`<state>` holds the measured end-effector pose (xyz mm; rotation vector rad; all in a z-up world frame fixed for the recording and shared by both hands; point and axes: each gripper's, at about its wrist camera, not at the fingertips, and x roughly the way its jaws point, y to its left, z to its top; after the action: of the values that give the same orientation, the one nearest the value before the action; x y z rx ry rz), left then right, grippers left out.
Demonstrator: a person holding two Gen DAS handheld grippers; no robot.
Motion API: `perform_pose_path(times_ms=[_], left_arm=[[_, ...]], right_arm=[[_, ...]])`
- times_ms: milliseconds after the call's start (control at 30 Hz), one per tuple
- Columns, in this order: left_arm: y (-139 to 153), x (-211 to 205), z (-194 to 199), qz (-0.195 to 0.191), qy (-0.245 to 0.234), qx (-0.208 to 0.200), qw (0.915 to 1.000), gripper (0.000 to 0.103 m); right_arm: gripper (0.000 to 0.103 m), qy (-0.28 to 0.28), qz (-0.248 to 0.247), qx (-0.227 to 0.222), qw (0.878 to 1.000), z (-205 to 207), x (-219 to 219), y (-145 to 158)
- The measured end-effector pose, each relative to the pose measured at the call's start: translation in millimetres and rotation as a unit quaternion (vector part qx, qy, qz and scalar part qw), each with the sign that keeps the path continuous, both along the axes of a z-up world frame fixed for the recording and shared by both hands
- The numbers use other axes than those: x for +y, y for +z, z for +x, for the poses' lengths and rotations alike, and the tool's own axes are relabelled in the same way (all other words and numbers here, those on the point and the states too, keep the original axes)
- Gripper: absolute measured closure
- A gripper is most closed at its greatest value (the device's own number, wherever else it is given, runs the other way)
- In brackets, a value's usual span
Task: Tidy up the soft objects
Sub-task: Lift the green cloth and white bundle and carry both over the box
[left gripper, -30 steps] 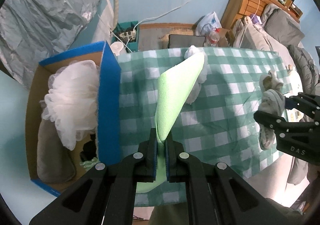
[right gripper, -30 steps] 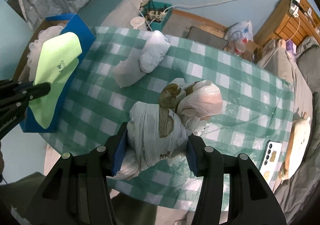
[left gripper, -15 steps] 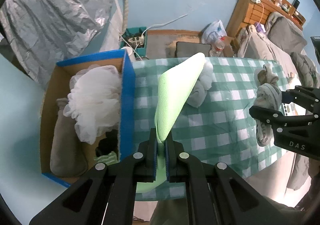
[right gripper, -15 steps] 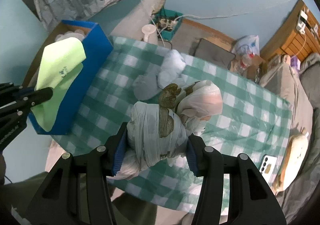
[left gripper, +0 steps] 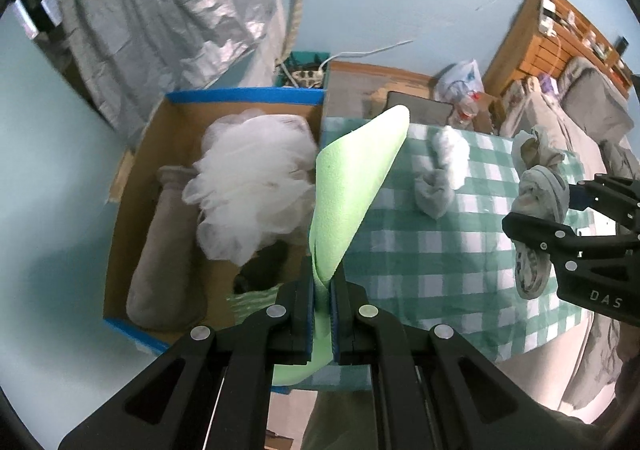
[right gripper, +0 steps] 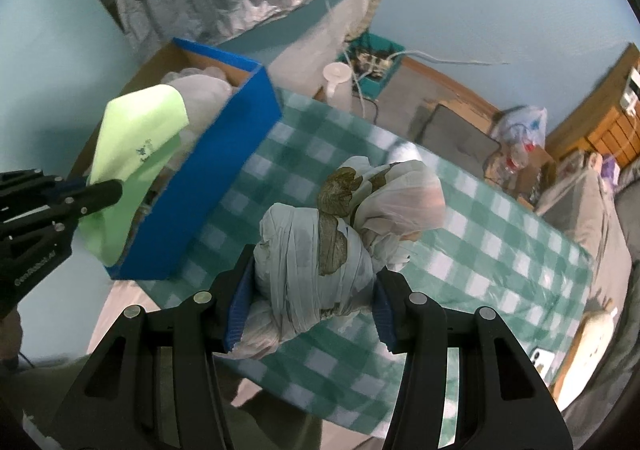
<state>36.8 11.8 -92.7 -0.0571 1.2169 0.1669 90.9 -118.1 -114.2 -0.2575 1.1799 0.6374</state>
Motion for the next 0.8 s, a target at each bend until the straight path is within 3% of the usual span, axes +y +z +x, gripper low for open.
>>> perform_pose_path(times_ms=[800], left_arm=[[-12.6, 95.3, -26.1, -0.008, 0.103, 0.009, 0.9946, 0.096]], right_arm=[[0.051, 0.098, 0.028, 0.003, 0.995, -5.0, 119.4, 11.4]])
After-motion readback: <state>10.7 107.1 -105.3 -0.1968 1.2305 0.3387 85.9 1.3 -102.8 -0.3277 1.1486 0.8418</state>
